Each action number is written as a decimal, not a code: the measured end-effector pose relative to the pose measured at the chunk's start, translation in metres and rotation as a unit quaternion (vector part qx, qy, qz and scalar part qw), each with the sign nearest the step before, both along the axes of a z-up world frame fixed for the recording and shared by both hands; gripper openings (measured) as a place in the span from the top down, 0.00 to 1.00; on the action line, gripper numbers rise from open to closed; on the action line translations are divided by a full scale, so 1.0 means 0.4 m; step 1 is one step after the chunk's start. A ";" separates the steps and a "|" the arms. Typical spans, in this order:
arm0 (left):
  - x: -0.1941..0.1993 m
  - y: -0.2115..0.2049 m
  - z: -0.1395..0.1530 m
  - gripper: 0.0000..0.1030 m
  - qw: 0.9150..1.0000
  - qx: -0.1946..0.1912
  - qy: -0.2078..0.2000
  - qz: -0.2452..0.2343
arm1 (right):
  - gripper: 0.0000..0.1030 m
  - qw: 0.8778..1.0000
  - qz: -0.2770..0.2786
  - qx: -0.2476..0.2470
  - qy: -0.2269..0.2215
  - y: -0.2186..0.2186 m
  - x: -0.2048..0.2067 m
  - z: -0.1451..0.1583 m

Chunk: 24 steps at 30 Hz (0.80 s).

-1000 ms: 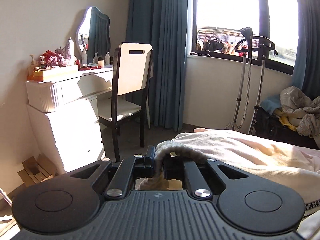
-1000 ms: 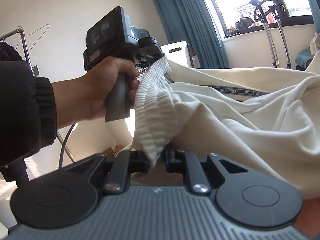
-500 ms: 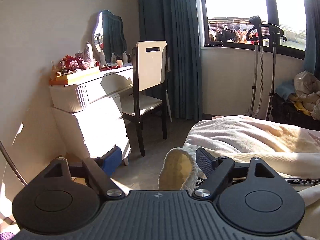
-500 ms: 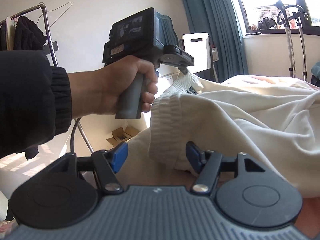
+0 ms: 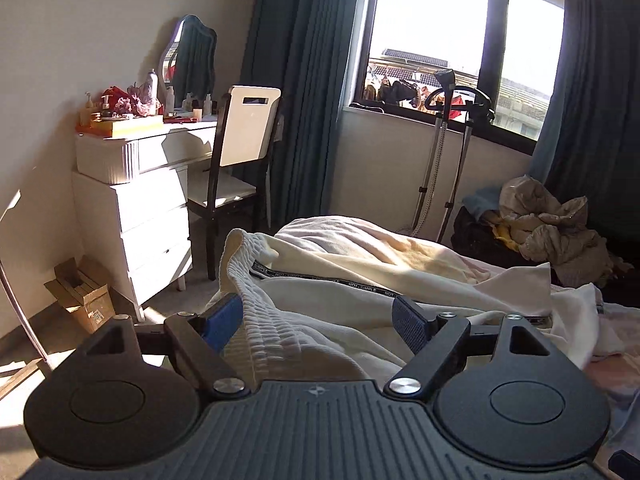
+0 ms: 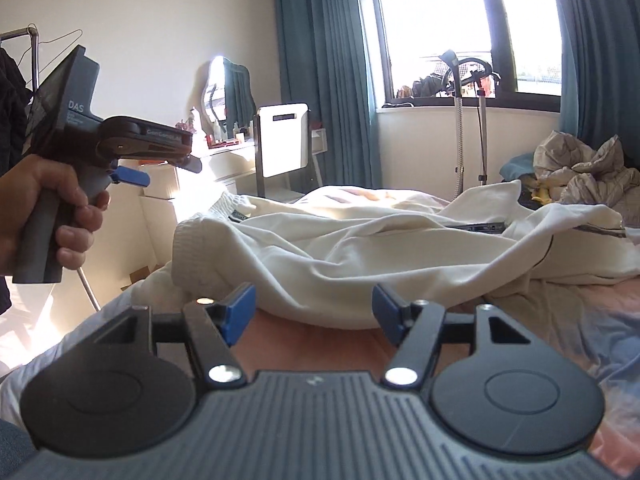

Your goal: Fold clothes

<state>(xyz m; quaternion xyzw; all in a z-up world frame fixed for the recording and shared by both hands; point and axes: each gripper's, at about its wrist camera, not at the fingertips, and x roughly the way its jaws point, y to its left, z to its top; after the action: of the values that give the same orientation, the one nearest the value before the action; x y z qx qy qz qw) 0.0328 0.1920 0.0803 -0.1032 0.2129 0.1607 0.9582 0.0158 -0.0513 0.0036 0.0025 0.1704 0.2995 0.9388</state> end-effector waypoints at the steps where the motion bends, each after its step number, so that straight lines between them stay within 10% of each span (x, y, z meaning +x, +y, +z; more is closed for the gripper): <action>1: -0.012 -0.035 -0.001 0.18 1.000 -0.007 -0.003 -0.008 | 0.37 1.000 -0.010 -0.003 -0.005 -0.027 -0.006 0.003; 13: -0.045 -0.364 -0.124 0.18 0.995 0.005 0.011 -0.101 | 0.37 0.994 -0.109 -0.005 -0.008 -0.272 0.024 -0.006; 24: 0.072 -0.242 -0.227 0.16 0.991 -0.092 0.095 -0.016 | 0.36 0.988 -0.137 0.029 0.069 -0.346 0.038 -0.118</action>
<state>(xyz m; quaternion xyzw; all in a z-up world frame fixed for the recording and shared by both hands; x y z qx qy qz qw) 0.0616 0.0953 -0.0106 -0.1720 0.3190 0.1339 0.9224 0.0308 -0.1897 -0.0435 0.0740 0.2238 0.1716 0.9566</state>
